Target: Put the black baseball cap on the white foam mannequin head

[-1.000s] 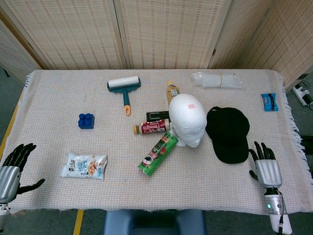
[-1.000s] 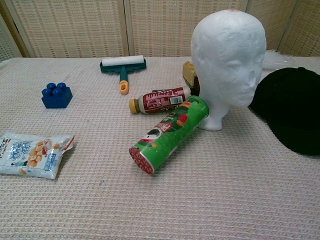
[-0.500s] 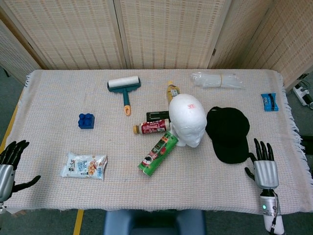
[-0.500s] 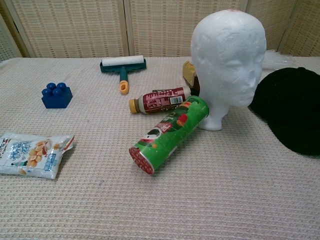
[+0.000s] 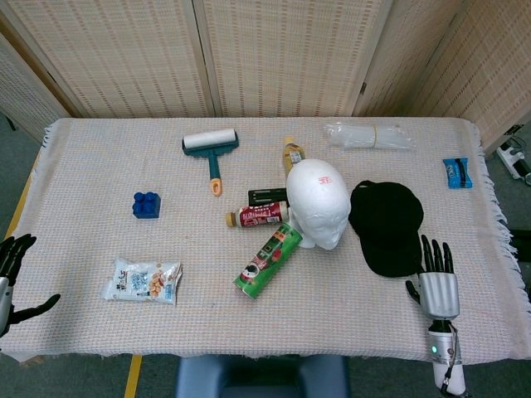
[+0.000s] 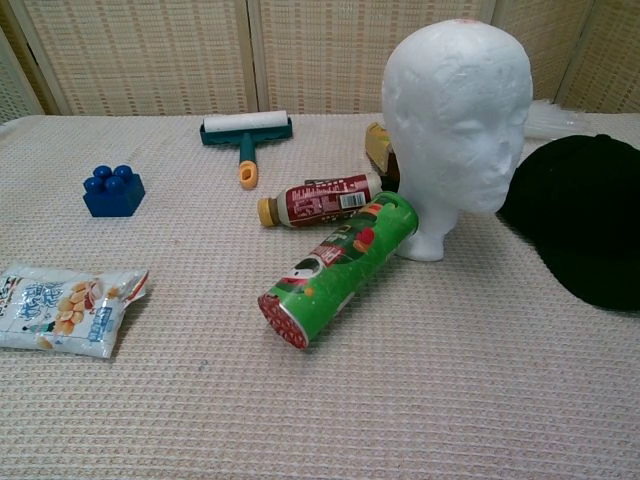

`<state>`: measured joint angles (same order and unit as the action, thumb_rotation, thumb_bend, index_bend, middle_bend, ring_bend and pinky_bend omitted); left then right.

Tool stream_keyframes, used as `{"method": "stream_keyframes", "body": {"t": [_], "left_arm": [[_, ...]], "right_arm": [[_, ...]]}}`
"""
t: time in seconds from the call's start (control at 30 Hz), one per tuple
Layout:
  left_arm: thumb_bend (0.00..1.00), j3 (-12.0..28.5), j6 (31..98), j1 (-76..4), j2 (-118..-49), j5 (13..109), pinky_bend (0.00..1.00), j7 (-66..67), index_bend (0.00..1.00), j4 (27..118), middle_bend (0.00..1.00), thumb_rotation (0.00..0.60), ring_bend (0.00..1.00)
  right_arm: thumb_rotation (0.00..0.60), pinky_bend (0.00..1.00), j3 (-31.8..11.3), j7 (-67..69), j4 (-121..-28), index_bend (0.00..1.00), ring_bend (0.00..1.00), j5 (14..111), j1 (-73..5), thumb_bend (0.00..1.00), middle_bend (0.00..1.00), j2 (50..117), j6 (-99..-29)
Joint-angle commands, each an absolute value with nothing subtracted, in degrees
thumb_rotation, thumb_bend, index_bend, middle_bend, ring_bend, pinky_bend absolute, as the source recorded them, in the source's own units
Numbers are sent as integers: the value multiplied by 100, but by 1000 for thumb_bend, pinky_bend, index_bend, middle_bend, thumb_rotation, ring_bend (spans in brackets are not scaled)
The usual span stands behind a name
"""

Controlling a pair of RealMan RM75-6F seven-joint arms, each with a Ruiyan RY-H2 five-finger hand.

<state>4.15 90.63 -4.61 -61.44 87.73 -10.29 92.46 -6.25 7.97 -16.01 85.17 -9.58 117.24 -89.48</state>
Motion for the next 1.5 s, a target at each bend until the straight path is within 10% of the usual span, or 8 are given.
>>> {"method": "stream_keyframes", "body": {"t": [0.03,1.5], "left_arm": [[77,420,9057,-457,-6115,8769,181,-1064,128,9259,130,600,54],[78,566,9138,-433,-6195,8652,181,-910,148,9209,132,600,56]], "right_arm": [[600,0,-655,830,-1500,462,0,8481,-1017,180,0,11805,-8895],[600,0,-847,862,-1045,455,0,8211,-1450,199,0,12202,-8505]]}}
